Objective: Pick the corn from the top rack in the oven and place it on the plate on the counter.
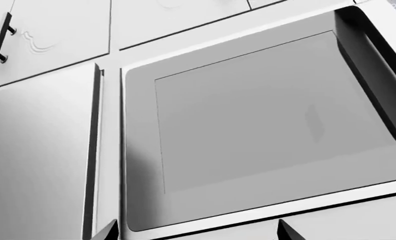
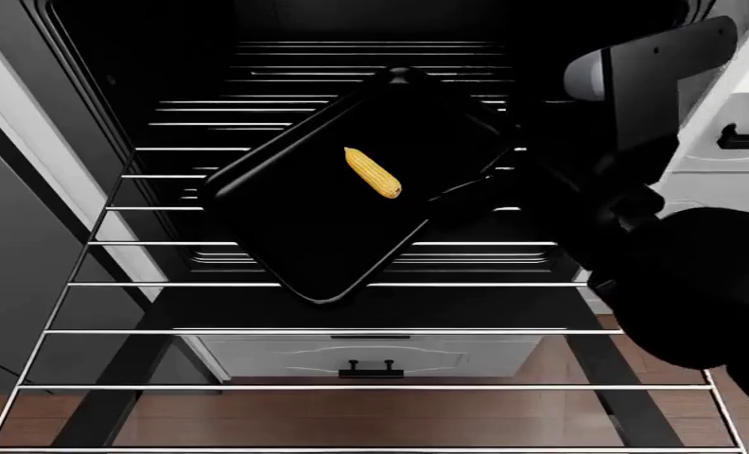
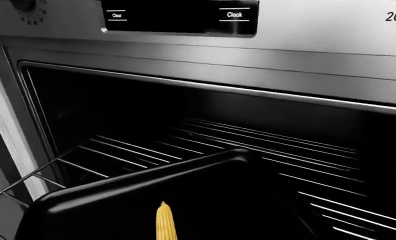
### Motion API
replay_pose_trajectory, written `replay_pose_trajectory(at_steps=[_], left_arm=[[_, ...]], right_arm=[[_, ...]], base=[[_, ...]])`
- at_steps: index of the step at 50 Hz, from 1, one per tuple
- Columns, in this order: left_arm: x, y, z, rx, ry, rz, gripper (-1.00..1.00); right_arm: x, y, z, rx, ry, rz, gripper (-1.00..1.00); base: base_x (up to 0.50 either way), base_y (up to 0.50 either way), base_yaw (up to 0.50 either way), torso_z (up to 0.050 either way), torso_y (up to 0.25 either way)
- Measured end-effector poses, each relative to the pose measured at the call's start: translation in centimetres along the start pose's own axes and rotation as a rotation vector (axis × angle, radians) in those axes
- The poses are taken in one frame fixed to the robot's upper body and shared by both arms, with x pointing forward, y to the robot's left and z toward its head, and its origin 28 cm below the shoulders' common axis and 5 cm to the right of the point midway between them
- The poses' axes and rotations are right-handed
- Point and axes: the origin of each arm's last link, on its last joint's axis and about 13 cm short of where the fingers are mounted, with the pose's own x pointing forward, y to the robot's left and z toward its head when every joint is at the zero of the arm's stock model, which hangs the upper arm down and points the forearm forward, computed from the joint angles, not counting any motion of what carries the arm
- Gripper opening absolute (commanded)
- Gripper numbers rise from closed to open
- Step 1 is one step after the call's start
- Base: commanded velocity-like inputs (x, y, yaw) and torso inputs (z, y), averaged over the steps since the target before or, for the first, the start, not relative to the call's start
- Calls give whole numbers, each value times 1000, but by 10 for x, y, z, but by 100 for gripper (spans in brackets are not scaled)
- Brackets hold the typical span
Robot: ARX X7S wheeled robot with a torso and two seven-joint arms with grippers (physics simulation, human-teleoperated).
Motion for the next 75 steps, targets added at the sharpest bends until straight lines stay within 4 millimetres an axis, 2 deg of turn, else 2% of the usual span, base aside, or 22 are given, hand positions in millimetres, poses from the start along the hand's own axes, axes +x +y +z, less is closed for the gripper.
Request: replay_pose_trajectory(at_steps=[13, 25, 31, 44, 62, 75], left_arm=[[0, -1, 0, -4, 0, -8, 100], [-4, -4, -5, -22, 6, -8, 100], [-6, -5, -7, -29, 10, -7, 100], [-6, -4, -7, -33, 11, -8, 100], [-8, -6, -9, -42, 17, -13, 100], [-10, -8, -12, -51, 23, -15, 100]], right_arm=[[11, -5, -6, 62, 59, 41, 100], [13, -11, -4, 8, 150, -9, 100], [16, -7, -5, -5, 184, 27, 100], [30, -4, -12, -7, 235, 99, 100], [58, -16, -19, -53, 276, 97, 100], [70, -14, -16, -100, 290, 127, 100]], base=[[0, 0, 0, 0, 0], [0, 0, 0, 0, 0], [0, 0, 0, 0, 0], [0, 0, 0, 0, 0], [0, 0, 0, 0, 0], [0, 0, 0, 0, 0]])
